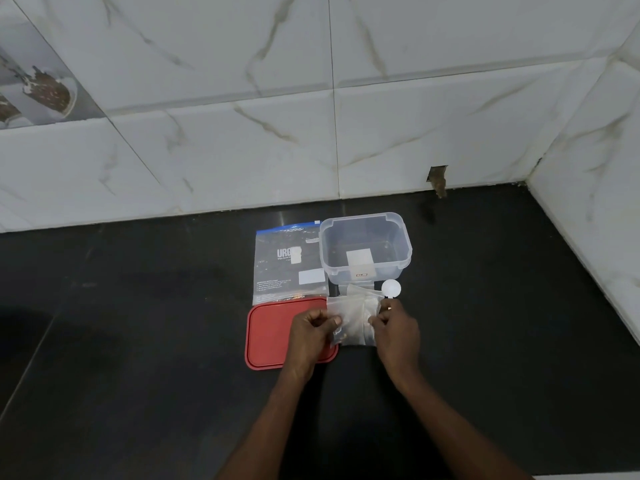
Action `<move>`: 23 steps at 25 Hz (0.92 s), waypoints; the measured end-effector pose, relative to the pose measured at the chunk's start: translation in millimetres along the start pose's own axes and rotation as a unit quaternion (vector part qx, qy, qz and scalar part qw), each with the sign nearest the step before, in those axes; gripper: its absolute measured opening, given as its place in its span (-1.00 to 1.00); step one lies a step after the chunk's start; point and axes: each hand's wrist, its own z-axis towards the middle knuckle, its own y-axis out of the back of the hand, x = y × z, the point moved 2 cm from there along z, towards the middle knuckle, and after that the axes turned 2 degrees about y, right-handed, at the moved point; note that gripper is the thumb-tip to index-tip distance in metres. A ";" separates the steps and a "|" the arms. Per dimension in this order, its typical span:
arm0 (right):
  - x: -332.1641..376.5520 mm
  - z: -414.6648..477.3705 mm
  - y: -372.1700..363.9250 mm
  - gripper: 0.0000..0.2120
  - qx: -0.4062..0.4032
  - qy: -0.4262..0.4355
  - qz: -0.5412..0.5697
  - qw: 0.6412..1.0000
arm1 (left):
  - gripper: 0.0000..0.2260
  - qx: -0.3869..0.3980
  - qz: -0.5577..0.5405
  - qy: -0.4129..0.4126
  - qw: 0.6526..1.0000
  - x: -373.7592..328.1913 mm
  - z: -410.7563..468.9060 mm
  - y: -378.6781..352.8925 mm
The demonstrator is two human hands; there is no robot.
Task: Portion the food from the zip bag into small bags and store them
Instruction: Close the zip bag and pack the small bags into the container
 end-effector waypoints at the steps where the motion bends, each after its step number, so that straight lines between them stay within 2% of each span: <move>1: -0.1 -0.6 2.7 -0.85 0.001 0.007 0.039 0.999 | -0.91 0.002 0.002 -0.008 1.000 -1.3 -0.2 -1.2; 5: 3.2 -2.0 14.0 -0.85 0.076 0.038 0.194 0.977 | -0.91 0.048 0.006 -0.040 0.998 -5.6 2.8 0.0; 8: 7.9 4.3 19.4 -0.85 0.157 -0.002 0.330 0.931 | -0.94 0.066 -0.007 -0.054 0.996 -13.2 2.8 -2.4; 9: 10.1 7.1 21.2 -0.85 0.178 -0.018 0.355 0.917 | -0.96 0.066 -0.013 -0.060 0.996 -17.7 1.5 -4.6; 11: 17.3 11.3 26.8 -0.86 0.192 -0.045 0.380 0.904 | -0.88 0.051 -0.036 -0.072 0.995 -29.0 -0.9 -10.4; 13: 27.0 12.9 29.2 -0.86 0.185 -0.042 0.372 0.909 | -0.70 0.012 -0.056 -0.076 0.995 -38.4 -1.1 -14.7; 17: 42.8 16.5 26.3 -0.83 0.131 -0.007 0.291 0.948 | -0.37 -0.039 -0.068 -0.067 0.995 -44.7 5.4 -21.3; 20: 54.2 45.7 35.6 -0.92 0.081 -0.017 0.261 0.962 | -0.34 -0.084 -0.093 -0.077 0.989 -46.2 7.0 -13.1; 23: 72.7 97.2 56.0 -0.98 0.003 0.009 0.184 0.983 | -0.50 -0.135 -0.037 -0.093 0.986 -46.8 2.2 4.9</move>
